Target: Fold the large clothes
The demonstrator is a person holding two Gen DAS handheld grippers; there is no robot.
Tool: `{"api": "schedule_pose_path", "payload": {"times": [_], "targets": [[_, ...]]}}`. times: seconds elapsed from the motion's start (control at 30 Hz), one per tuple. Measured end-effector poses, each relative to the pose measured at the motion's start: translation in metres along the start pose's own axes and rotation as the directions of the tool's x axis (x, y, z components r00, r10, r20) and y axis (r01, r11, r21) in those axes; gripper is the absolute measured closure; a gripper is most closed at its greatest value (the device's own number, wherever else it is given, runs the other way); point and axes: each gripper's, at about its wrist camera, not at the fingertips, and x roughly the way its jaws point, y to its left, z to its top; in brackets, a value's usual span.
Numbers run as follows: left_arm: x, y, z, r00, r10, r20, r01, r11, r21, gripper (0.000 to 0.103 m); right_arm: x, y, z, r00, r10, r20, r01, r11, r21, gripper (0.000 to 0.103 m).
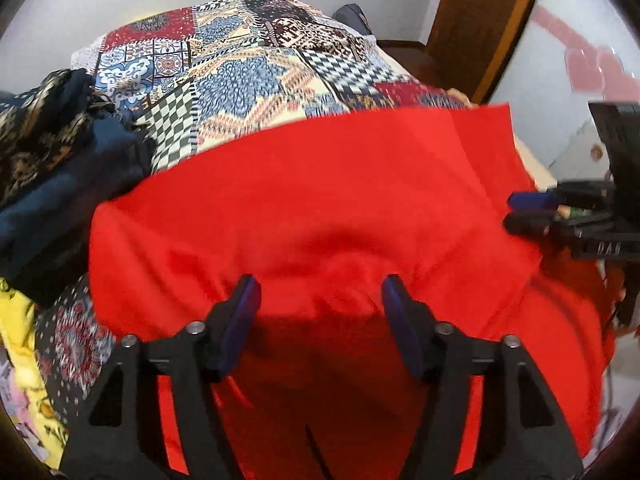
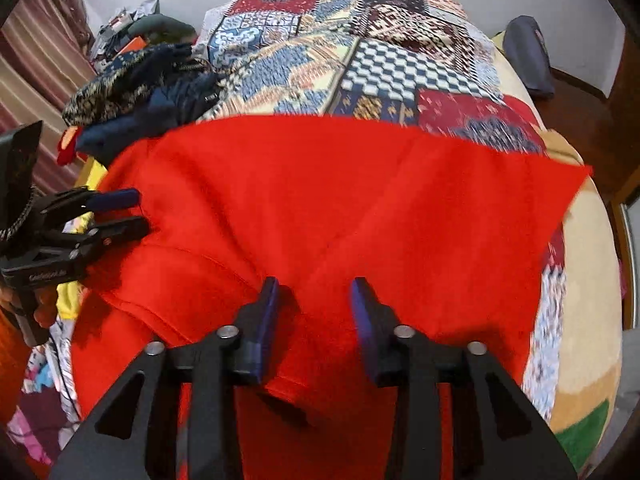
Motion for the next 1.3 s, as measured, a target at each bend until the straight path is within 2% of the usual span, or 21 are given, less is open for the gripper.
{"api": "schedule_pose_path", "payload": {"times": [0.1, 0.23, 0.33, 0.43, 0.53, 0.63, 0.8, 0.87, 0.97, 1.03, 1.2, 1.3], "targets": [[-0.016, 0.0, -0.015, 0.999, 0.031, 0.028, -0.031, 1.0, -0.002, 0.03, -0.006, -0.002, -0.012, 1.0, -0.026, 0.009, 0.026, 1.0, 0.0, 0.052], [-0.041, 0.018, -0.021, 0.998, 0.046, 0.054, -0.042, 0.997, -0.065, 0.03, -0.02, -0.005, -0.011, 0.999, -0.031, 0.017, 0.03, 0.999, 0.018, 0.051], [-0.064, 0.045, -0.023, 0.99, 0.112, 0.091, -0.097, 0.983, -0.154, 0.03, -0.033, -0.006, -0.003, 0.997, -0.046, 0.062, 0.045, 0.999, 0.021, 0.051], [-0.075, 0.076, -0.025, 0.982, 0.163, 0.097, -0.135, 0.96, -0.247, 0.029, -0.045, -0.005, 0.007, 0.991, -0.051, 0.121, 0.048, 0.998, 0.033, 0.051], [-0.07, 0.106, -0.032, 0.975, 0.215, 0.054, -0.188, 0.932, -0.309, 0.029, -0.047, -0.005, 0.018, 0.986, -0.042, 0.161, 0.033, 0.998, 0.057, 0.051], [-0.054, 0.125, -0.042, 0.975, 0.222, 0.001, -0.208, 0.919, -0.335, 0.029, -0.037, -0.005, 0.025, 0.985, -0.052, 0.162, 0.039, 0.996, 0.08, 0.05], [-0.01, 0.138, -0.049, 0.989, 0.135, -0.065, -0.15, 0.916, -0.372, 0.029, 0.001, -0.007, 0.024, 0.994, -0.073, 0.077, 0.065, 0.994, 0.091, 0.05], [0.001, 0.139, -0.045, 0.985, 0.163, -0.064, -0.175, 0.91, -0.375, 0.029, 0.013, -0.01, 0.019, 0.996, -0.076, 0.036, 0.072, 0.992, 0.101, 0.05], [0.006, 0.155, -0.039, 0.969, 0.236, -0.066, -0.241, 0.869, -0.432, 0.029, 0.018, -0.016, 0.012, 0.998, -0.054, 0.035, 0.049, 0.991, 0.123, 0.05], [0.001, 0.175, -0.041, 0.958, 0.283, -0.052, -0.27, 0.819, -0.506, 0.029, 0.015, -0.018, 0.01, 0.998, -0.047, 0.035, 0.043, 0.991, 0.125, 0.049], [-0.011, 0.211, -0.057, 0.92, 0.383, -0.084, -0.353, 0.717, -0.601, 0.029, 0.009, -0.019, 0.003, 0.997, -0.064, 0.046, 0.058, 0.991, 0.119, 0.049], [-0.024, 0.227, -0.071, 0.918, 0.384, -0.095, -0.355, 0.692, -0.628, 0.029, 0.007, -0.023, 0.0, 0.996, -0.074, 0.043, 0.067, 0.989, 0.133, 0.048]]}}
